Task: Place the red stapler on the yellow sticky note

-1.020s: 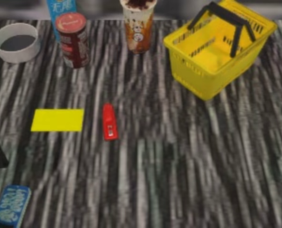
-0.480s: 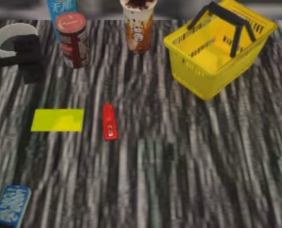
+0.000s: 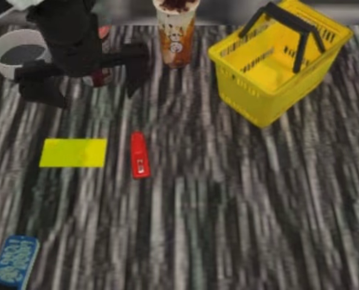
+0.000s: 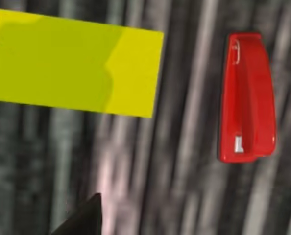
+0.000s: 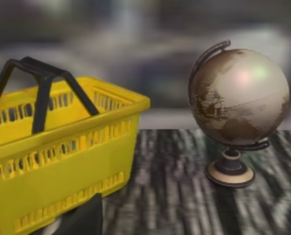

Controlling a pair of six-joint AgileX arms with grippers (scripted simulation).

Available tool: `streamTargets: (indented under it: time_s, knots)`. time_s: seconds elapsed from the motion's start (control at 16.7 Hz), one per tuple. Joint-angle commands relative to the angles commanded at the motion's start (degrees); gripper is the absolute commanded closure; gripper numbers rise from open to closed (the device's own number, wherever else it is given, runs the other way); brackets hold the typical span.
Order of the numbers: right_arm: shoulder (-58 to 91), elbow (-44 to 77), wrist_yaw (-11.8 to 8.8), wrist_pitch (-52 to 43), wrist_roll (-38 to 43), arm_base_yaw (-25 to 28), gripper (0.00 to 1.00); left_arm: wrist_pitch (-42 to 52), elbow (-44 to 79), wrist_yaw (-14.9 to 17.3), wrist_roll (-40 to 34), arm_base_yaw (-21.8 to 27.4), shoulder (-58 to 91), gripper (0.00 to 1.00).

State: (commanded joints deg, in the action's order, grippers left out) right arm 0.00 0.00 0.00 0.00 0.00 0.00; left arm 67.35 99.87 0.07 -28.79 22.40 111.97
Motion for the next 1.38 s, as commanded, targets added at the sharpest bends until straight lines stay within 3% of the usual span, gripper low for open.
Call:
streamTargets:
  time_s: [0.36,0.84,1.38]
  knots:
    - [0.00,0.00,0.00,0.00,0.00,0.00,0.00,10.47,18.32,-0.15,-5.05,3.74,17.60,0.00]
    - [0.00,0.00,0.00,0.00,0.00,0.00,0.00,11.21,20.01,-0.17,-5.52,3.84,19.50,0.00]
    - [0.00,0.00,0.00,0.00,0.00,0.00,0.00,-7.39,4.86,-0.15,-5.35,3.92,22.72,0.00]
